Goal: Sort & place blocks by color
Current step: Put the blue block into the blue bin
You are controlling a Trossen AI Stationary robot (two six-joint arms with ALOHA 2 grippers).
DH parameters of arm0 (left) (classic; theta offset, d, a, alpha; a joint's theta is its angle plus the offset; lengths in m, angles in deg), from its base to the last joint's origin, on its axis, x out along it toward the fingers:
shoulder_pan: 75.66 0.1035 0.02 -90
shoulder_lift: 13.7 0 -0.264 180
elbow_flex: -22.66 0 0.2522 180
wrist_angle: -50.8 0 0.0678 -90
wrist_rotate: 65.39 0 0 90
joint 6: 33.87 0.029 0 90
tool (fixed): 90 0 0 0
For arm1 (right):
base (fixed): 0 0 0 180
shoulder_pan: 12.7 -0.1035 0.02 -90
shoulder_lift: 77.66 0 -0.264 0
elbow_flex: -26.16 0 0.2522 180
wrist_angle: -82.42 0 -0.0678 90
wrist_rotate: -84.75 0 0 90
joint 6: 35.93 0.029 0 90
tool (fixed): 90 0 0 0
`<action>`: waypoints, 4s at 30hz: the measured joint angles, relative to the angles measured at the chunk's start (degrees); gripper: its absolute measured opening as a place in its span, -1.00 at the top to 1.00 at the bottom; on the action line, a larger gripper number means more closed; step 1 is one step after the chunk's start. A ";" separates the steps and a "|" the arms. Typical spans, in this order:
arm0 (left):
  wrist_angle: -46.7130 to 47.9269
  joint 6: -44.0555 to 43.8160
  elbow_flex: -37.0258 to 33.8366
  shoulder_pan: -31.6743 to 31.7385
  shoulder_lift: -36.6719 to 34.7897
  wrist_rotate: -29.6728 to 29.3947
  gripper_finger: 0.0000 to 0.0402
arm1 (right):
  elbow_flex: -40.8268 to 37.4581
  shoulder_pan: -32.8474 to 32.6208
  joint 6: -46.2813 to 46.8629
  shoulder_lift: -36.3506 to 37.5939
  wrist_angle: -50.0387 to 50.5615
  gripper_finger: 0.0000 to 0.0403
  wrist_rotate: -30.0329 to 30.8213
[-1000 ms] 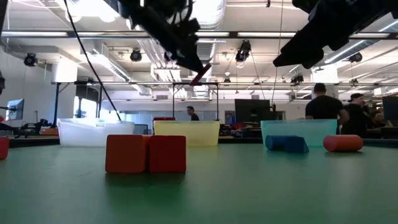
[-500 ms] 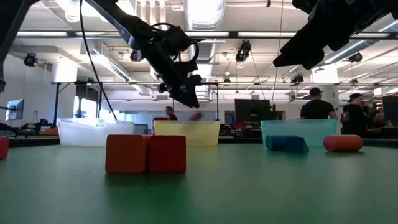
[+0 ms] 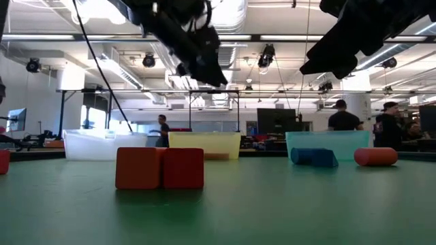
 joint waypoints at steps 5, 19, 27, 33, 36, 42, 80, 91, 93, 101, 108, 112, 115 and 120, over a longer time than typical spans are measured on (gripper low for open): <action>-2.14 -0.24 -4.47 -9.14 -5.07 -0.94 0.07 | -0.03 0.00 4.82 0.00 0.34 0.05 -0.37; -14.43 -0.04 -19.39 -20.02 -17.94 -6.40 0.07 | 6.34 4.46 22.07 -0.67 26.39 0.05 -0.42; -15.33 -0.35 -21.98 -19.89 -20.38 -6.54 0.07 | 10.46 9.23 4.90 -4.51 38.69 0.05 -0.46; -15.13 -0.38 -22.42 -19.89 -20.31 -6.58 0.07 | 10.52 14.70 -5.81 -8.57 38.61 0.05 -0.47; -15.13 -0.37 -22.38 -19.89 -20.08 -6.62 0.07 | 10.52 17.53 -9.34 -10.54 38.51 0.05 -0.52; -15.67 -0.35 -22.42 -19.89 -20.08 -6.65 0.07 | 10.52 20.60 -17.73 -14.33 35.50 0.05 -3.11; -22.48 -0.35 -22.47 -20.04 -19.97 -6.57 0.07 | 10.27 19.88 -17.19 -12.19 22.62 0.44 -5.16; -32.96 -6.60 -24.42 -23.28 -19.97 -4.48 0.07 | -3.66 8.63 -19.76 -13.46 -39.72 0.44 6.17; -37.41 -7.45 -25.28 -24.37 -19.65 -4.46 0.07 | -4.96 7.99 -21.45 -16.37 -50.28 0.44 7.20; -63.84 -7.43 -29.47 -26.36 -9.95 -4.39 0.07 | -3.82 7.12 -25.63 -24.89 -63.73 0.44 7.10; -74.51 -6.43 -29.51 -26.31 -0.41 -4.46 0.07 | -1.37 7.10 -26.43 -26.22 -64.03 0.44 7.06; -78.64 -6.30 -29.22 -26.31 2.88 -4.83 0.07 | -1.40 7.10 -27.08 -25.40 -63.59 0.44 7.10; -80.57 -5.78 -28.69 -26.29 4.37 -4.95 0.07 | -1.47 7.10 -27.10 -25.00 -63.33 0.44 7.35; -78.91 -4.82 -27.34 -26.15 6.70 -5.02 0.07 | -1.25 7.10 -26.73 -24.47 -63.78 0.44 6.58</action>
